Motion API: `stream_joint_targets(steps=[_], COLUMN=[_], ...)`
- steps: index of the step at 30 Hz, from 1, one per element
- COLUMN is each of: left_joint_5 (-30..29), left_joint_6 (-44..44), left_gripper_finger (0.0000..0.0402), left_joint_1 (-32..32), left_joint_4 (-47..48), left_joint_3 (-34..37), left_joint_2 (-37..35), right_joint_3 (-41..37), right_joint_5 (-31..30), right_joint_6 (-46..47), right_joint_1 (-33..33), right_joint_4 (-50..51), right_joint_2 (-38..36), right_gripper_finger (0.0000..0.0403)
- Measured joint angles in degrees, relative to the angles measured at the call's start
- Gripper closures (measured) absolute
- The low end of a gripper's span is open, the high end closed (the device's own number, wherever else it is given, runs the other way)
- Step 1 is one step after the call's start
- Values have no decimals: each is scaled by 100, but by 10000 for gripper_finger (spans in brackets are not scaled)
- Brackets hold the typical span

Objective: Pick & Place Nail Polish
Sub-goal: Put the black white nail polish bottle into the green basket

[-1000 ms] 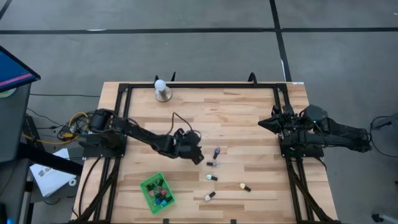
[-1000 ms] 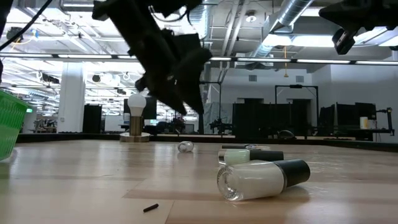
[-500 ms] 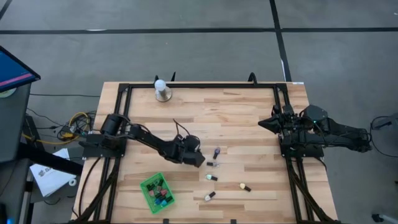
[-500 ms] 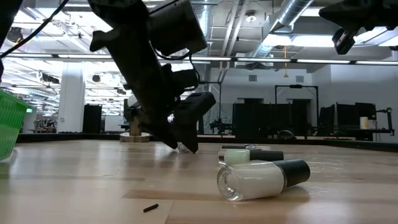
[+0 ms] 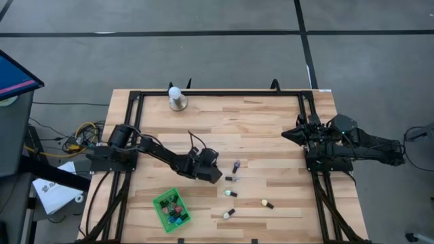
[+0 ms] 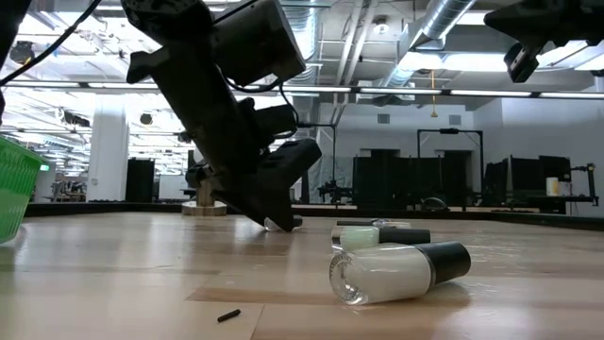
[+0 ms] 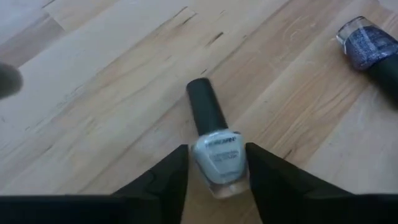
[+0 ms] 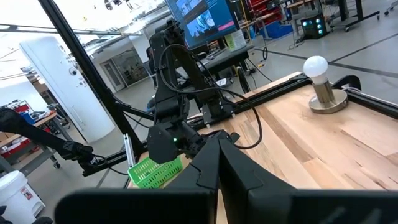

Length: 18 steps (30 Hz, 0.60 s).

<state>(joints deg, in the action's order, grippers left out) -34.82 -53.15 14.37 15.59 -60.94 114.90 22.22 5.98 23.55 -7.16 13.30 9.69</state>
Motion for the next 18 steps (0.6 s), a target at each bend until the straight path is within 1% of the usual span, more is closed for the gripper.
stream_joint_targets(steps=[6, 14, 18], left_joint_5=[31, 109, 249], left_joint_6=[13, 62, 213], left_gripper_finger=[305, 306, 306], left_joint_1=[0, -26, -33], left_joint_4=[27, 31, 97], left_joint_3=[12, 26, 59], left_joint_2=[6, -133, -340], right_joint_3=[0, 0, 0], right_joint_5=[0, 0, 0], right_joint_6=[-15, -13, -13], right_joint_1=[0, 0, 0], right_joint_4=[1, 0, 2], right_joint_2=[0, 0, -1], right_gripper_finger=[403, 403, 403])
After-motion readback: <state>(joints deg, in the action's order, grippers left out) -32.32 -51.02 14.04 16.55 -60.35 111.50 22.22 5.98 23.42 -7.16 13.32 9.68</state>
